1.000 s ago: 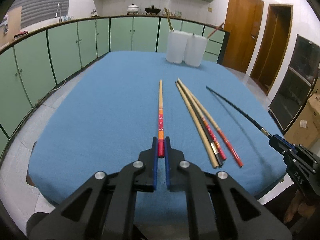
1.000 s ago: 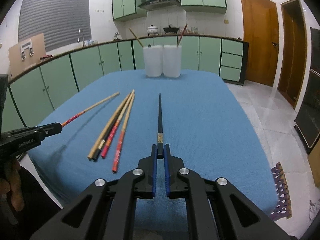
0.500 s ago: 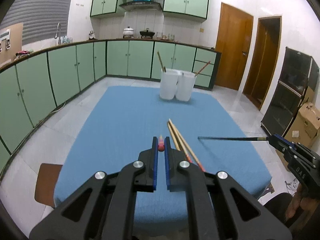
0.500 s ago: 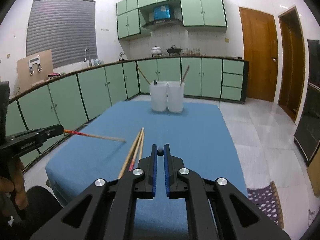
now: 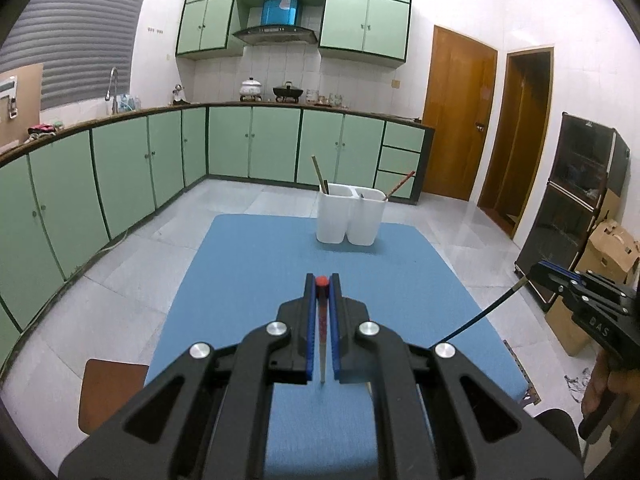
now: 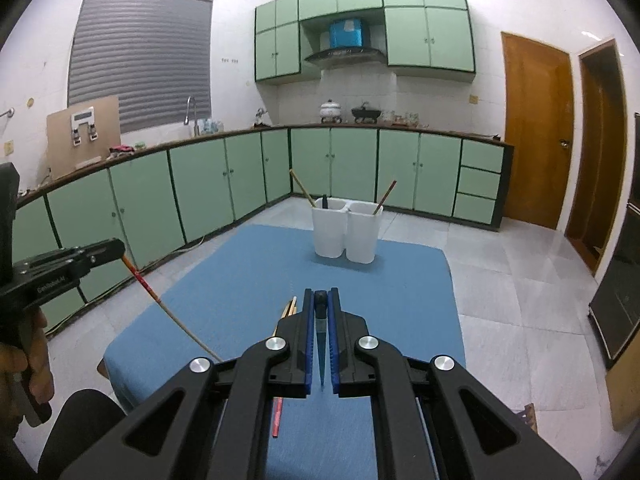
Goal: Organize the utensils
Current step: 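Lift the red chopstick with the left tool while the right tool lifts the black chopstick toward the holder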
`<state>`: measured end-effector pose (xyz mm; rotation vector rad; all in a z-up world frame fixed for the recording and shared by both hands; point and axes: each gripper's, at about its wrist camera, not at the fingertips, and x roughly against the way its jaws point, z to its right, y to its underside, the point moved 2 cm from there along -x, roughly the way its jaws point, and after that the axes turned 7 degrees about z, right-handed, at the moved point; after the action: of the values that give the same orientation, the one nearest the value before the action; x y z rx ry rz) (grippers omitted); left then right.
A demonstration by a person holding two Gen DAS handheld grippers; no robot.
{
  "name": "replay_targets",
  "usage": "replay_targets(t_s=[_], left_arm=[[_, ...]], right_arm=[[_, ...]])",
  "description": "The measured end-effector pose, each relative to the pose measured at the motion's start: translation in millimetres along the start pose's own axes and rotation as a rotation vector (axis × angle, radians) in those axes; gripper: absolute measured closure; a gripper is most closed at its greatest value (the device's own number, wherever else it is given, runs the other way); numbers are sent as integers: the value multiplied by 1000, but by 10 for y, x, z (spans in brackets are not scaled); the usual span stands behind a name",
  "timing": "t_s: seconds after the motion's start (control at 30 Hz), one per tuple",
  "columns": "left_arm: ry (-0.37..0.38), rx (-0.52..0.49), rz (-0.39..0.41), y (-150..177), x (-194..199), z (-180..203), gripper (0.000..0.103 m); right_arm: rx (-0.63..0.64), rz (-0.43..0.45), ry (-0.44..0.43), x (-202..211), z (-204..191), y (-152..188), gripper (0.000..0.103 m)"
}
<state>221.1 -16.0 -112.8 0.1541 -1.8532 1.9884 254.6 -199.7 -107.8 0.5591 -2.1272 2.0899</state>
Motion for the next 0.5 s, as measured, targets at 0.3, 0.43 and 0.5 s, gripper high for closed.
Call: replay_targets(t_s=[0.3, 0.43, 0.5], left_arm=[[35, -30, -22, -165, -152, -7, 98], [79, -52, -29, -320, -260, 15, 98], [92, -61, -36, -392, -313, 23, 98]], right_arm=[[11, -81, -42, -279, 94, -343, 97], [12, -118, -66, -411, 150, -506, 97], [21, -128, -74, -459, 170, -604, 97]])
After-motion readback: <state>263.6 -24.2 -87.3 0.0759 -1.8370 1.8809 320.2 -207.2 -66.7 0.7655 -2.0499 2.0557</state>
